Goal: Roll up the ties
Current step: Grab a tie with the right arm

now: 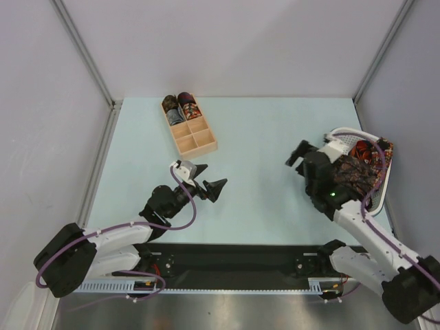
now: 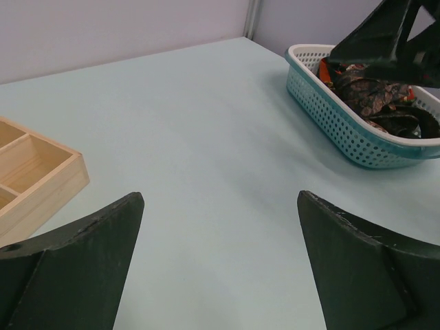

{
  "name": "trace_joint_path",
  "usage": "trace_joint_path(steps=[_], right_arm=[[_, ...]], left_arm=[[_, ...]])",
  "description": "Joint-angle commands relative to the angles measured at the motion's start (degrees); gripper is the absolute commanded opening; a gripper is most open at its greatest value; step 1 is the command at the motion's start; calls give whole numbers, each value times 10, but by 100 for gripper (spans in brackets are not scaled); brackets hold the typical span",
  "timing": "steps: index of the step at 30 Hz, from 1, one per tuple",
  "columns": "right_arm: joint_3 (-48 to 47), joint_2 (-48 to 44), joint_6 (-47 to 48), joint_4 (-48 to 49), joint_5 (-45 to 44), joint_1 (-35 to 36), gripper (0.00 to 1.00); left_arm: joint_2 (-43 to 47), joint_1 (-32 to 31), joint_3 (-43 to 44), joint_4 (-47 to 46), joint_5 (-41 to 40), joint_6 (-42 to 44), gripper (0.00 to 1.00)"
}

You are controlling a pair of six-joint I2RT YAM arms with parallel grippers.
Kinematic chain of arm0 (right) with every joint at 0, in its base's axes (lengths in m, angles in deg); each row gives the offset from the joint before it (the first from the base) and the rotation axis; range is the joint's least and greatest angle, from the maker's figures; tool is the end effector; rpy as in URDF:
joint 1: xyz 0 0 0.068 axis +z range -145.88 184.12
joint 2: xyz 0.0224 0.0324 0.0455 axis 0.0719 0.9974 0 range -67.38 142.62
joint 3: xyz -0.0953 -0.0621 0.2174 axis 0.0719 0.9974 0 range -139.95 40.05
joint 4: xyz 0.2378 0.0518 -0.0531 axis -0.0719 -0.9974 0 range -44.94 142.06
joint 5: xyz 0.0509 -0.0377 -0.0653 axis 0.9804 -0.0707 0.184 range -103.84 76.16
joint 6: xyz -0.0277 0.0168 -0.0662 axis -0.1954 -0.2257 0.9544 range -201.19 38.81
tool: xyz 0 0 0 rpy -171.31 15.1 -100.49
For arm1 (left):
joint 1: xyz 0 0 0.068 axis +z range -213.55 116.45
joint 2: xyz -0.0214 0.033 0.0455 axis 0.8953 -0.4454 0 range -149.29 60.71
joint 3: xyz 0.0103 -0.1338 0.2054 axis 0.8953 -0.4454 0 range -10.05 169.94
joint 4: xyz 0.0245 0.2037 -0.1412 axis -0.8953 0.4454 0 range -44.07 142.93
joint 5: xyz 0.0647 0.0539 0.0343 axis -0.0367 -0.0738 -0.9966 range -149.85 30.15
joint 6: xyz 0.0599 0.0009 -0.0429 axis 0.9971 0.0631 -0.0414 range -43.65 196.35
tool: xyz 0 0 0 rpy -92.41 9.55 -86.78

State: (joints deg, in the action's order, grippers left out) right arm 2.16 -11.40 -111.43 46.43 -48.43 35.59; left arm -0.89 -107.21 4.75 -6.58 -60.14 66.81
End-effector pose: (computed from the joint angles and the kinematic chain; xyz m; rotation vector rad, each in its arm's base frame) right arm 0.2241 0.0962 0.2436 0.3605 1.8761 0.1262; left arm 0.1776 -0.1691 0.2063 0.4406 1.4507 -0.7466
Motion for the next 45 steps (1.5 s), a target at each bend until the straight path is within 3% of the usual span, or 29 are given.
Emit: trace_joint_path(steps=[1, 7, 13, 18, 21, 24, 26, 27, 28, 37, 45], right_arm=[[-16, -48, -109, -175, -9, -98, 95], [-12, -55, -164, -207, 86, -276, 98], [-27, 24, -175, -182, 174, -420, 98], [-36, 92, -200, -113, 235, -476, 99], [-62, 144, -231, -102, 197, -482, 99], [-85, 184, -257, -87, 167, -484, 83], [-87, 185, -251, -59, 167, -483, 42], [-87, 179, -235, -47, 174, -483, 13], [-90, 173, -231, -47, 177, -481, 2], [-119, 15, -113, -62, 175, -366, 0], [-247, -30, -49, -88, 234, -257, 0]], left_arm=[[-1, -2, 24, -12, -1, -6, 100], [-2, -1, 26, -8, -1, -6, 100], [-3, -2, 28, -7, -1, -5, 100], [-4, -2, 30, -5, -1, -5, 100], [-7, -2, 32, -4, 14, -4, 100], [-8, -2, 32, -5, 15, -5, 100], [-6, -2, 32, -3, 15, -4, 100], [-6, -2, 32, -3, 15, -4, 100], [-7, -2, 32, -3, 15, -4, 100], [-4, -3, 29, -7, 18, -6, 100], [-4, -3, 30, -4, 15, -7, 100]])
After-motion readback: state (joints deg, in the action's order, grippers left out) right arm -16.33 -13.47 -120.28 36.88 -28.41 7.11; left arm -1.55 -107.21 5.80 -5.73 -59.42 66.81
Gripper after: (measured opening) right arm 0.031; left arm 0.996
